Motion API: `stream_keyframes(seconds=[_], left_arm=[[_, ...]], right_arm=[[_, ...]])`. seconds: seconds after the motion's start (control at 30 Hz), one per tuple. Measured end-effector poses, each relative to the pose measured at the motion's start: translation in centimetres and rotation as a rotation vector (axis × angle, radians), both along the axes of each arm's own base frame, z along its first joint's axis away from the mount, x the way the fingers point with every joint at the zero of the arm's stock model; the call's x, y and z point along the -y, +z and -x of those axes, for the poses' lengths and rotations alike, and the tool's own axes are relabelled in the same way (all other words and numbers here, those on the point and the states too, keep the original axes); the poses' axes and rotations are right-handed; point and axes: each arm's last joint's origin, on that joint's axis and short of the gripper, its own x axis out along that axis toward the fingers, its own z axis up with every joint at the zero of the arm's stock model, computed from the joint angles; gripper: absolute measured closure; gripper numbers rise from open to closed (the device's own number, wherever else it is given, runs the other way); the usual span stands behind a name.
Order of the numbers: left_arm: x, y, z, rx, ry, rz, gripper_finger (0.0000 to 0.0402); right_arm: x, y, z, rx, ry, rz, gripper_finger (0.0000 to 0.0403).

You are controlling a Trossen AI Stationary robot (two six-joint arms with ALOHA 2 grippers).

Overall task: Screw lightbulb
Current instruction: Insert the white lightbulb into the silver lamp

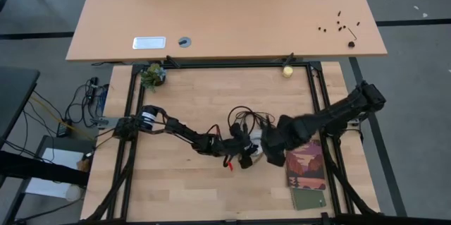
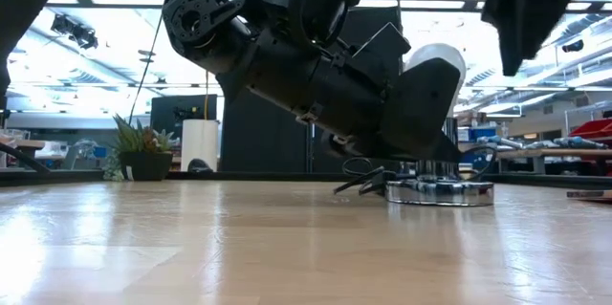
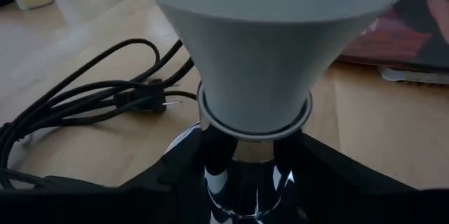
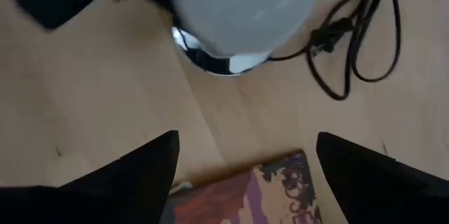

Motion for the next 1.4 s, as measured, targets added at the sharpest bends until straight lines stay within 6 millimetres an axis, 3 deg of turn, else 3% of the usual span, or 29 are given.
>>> stream_keyframes(seconds=[0.17, 0.37, 0.57, 0.77, 1.13, 1.4], left_arm=[[0.0, 0.0, 0.0, -0.008, -0.003, -0.006, 0.0214], [0.1, -0.1, 0.0, -0.021, -0.027, -0.022, 0.0214], [0.1, -0.1, 0.1, -0.024, -0.012, -0.03, 0.0214], [0.6, -0.2, 0.3, -0.019, 0.024, -0.016, 0.0214], [3.1, 0.8, 2.1, -0.116, 0.098, -0.028, 0.0214], [3.4, 1.0, 3.2, -0.234, 0.11, -0.052, 0.0214]], right_arm=[[-2.9, -2.1, 1.3, 0.075, 0.04, 0.087, 0.0058], [-5.6, -6.0, 3.0, 0.266, 0.025, 0.153, 0.0058], [-6.0, -10.3, 5.2, 0.481, -0.032, 0.271, 0.0058], [-5.4, -13.1, 6.2, 0.605, -0.056, 0.259, 0.0059], [-5.3, -14.4, 6.4, 0.68, 0.045, 0.23, 0.0081], [-4.6, -14.8, 5.8, 0.822, 0.104, 0.208, 0.0085]])
